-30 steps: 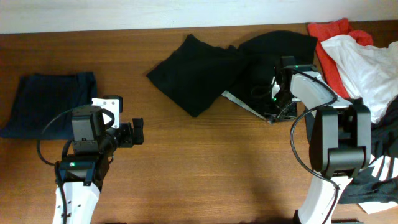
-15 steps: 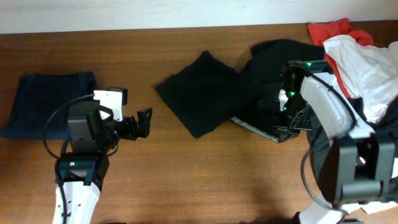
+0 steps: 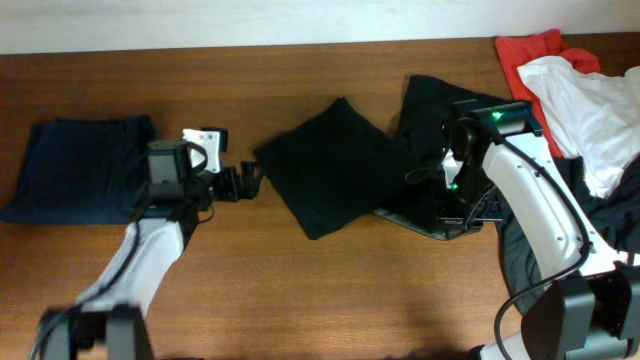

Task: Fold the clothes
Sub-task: 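Grasp the left edge of the black shorts with the left gripper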

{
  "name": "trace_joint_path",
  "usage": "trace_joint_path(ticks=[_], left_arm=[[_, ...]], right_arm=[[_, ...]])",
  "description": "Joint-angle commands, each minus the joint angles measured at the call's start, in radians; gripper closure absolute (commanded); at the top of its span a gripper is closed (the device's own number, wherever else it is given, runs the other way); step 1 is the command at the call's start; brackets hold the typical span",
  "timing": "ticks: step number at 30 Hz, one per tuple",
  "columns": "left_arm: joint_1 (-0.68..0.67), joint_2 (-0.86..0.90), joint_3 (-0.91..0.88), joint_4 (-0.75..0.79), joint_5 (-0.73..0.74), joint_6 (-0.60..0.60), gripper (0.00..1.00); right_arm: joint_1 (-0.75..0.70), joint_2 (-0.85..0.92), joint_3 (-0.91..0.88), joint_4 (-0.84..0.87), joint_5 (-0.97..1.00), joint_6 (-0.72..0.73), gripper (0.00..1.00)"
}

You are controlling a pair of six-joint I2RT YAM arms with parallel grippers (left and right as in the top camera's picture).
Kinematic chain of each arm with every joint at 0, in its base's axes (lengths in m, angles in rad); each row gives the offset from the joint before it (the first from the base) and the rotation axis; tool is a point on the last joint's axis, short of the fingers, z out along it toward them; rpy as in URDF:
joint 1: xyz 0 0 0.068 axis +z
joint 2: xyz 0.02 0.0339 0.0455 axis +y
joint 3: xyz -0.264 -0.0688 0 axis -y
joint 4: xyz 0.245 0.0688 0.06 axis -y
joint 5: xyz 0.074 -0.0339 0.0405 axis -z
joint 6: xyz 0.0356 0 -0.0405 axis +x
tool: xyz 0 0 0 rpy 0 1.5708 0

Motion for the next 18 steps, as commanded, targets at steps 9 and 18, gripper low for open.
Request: trace_joint_path(ticks=[9,18], left_arm=[[-0.050,0.303,0.016,0.330,0.049,-0.172,0.26],[-0.093,0.371,0.016,0.420,-0.010,-0.172,0.28]], right_arm=[[0.005,-0.034,-0.002,-0.011,0.005,0.008,0.96],[0.005,-0.034,-0.002,-0.011,0.005,0.008,0.96]])
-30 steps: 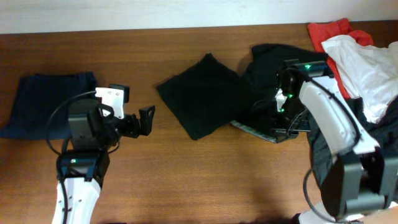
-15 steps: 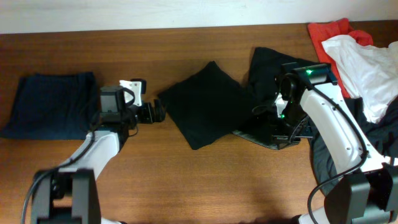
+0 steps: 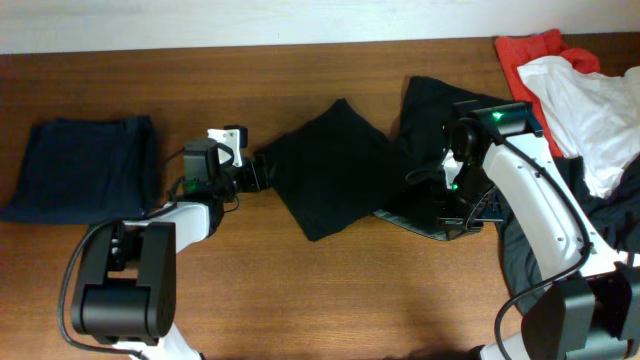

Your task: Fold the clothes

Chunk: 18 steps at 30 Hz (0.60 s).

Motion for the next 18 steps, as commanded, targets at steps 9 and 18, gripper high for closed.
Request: trace_joint_path(ticks=[9,18], left_arm=[[-0.021,0.039,0.012,0.065,-0.080,-0.011,0.77],[-0.021,0.038,0.013,0.100,-0.086,-0.011,0.99]], right_arm=[[0.005,-0.032,-0.002,-0.008,0.005,0.008,0.96],[0.005,-0.032,-0.002,-0.008,0.005,0.008,0.96]])
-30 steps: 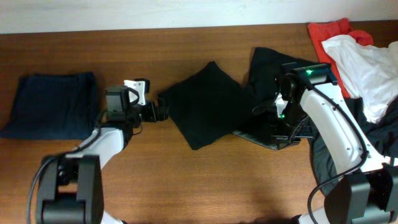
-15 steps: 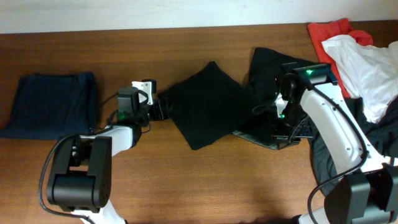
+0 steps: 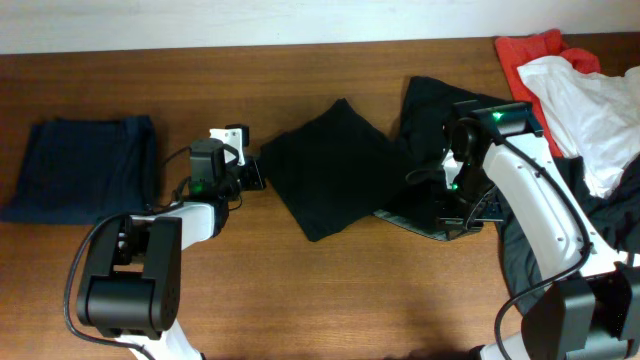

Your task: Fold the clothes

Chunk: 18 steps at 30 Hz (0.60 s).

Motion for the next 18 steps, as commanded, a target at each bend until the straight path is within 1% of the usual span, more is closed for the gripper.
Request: trace_joint_path(ticks=[1,4,5,6,7,10,12,13,15,18], left_arm=[[-0.002,0.007,0.018,0.063,-0.004,-0.017,0.99],[0.002,-0.019,0.072,0.108,0.043,-0.097,0.99],[0.011,-0.047,0.125,0.117,0.070,-0.149,0.99],[0.019,-0.068,0.172,0.126,0.076,-0.175,0.99],[0.029,-0.084,0.228,0.134,0.058,-0.175,0.99],[0.065,-0.088,0.433,0.118,-0.113,-0.197,0.99],[0.083,-0.078,0.551,0.056,-0.240,-0.205,0.99],[0.092,-0.063,0.634,-0.006,-0.301,-0.204,0.99],[0.100,-0.036,0.731,-0.080,-0.337,-0.204,0.99],[0.109,0.016,0.828,-0.143,-0.338,-0.204,0.99]], right_arm=[[0.005,-0.032,-0.002,-0.007,0.006,0.008,0.96],[0.004,-0.032,-0.002,-0.007,0.006,0.008,0.96],[0.004,-0.032,-0.002,-0.007,0.006,0.008,0.96],[0.004,-0.032,-0.002,-0.007,0.008,0.008,0.96],[0.004,-0.032,-0.002,-0.007,0.014,0.008,0.96],[0.004,-0.032,-0.002,-0.008,0.024,0.008,0.96],[0.004,-0.032,-0.002,-0.008,0.024,0.008,0.96],[0.004,-0.032,-0.002,-0.008,0.024,0.008,0.96],[0.004,-0.032,-0.002,-0.008,0.024,0.008,0.96],[0.004,-0.032,-0.002,-0.015,0.024,0.007,0.96]])
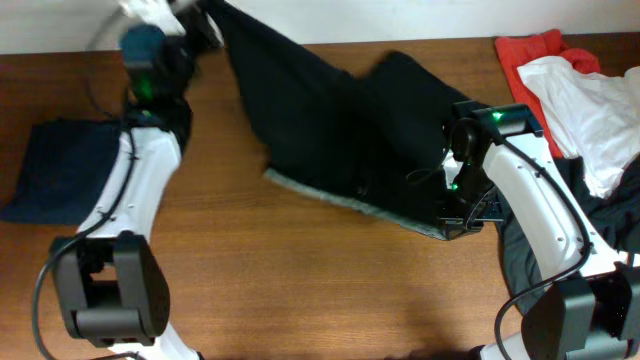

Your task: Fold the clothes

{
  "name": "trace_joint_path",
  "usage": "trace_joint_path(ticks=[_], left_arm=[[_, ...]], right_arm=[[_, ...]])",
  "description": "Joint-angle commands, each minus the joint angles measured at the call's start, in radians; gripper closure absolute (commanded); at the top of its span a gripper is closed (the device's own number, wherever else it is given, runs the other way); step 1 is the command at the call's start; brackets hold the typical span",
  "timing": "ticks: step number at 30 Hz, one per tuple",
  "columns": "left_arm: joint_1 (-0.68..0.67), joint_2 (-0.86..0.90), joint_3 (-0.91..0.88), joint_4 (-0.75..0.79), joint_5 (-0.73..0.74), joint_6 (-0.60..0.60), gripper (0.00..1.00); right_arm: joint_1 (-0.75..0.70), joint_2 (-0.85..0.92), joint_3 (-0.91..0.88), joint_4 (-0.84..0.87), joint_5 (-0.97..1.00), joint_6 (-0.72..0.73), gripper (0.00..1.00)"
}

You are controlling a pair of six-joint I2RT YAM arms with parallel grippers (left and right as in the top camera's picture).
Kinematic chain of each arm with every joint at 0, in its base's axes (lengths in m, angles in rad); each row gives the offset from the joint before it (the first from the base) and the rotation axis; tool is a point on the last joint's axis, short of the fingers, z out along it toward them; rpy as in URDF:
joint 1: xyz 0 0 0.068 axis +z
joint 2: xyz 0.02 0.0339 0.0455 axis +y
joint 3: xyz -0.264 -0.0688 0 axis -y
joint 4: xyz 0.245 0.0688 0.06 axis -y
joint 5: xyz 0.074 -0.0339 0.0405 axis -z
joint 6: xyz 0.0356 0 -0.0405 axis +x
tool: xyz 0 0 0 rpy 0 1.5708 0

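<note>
A black garment [340, 130] is stretched out across the middle of the table, its grey-lined lower edge showing. Its left corner is raised at the table's far edge, where my left gripper [207, 20], blurred by motion, is shut on it. The garment's right lower corner lies under my right gripper [452, 215], which points down and appears shut on the cloth. The fingers of both grippers are mostly hidden by cloth and arm.
A folded navy garment [60, 170] lies at the far left, partly under my left arm. At the right sit a red cloth [530, 50], a white cloth [590, 100] and a dark grey one [610, 225].
My left gripper has gone from the garment's left corner at table level to high at the far left edge, with the corner in it. The folded-up garment is now spread out. The right arm stayed put.
My left gripper stood open a short way left of the bunched black garment, then reached its left corner and stayed there. Now that corner is lifted up and back and the cloth is stretched wide. My right gripper has held the right corner in place throughout.
</note>
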Motion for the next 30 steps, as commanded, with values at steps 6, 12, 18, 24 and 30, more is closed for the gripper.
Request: trace_joint_path(ticks=[6,12,18,24,30], left_arm=[[0.018,0.149,0.122,-0.183,-0.068,-0.014,0.01],[0.018,0.160,0.122,-0.763,0.063,0.049,0.01],[0.010,0.159,0.122,-1.238,0.145,0.079,0.01],[-0.017,0.160,0.076,-1.481,0.140,0.082,0.01],[-0.055,0.160,-0.065,-1.448,0.119,0.082,0.01]], right_arm=[[0.004,-0.032,-0.002,-0.030,0.021,0.005,0.96],[0.004,-0.032,-0.002,-0.017,0.028,0.005,0.91],[0.004,-0.031,-0.002,0.009,0.028,-0.016,0.89],[0.004,-0.031,-0.002,0.031,0.028,-0.018,0.84],[0.004,-0.032,-0.002,0.030,0.028,-0.031,0.62]])
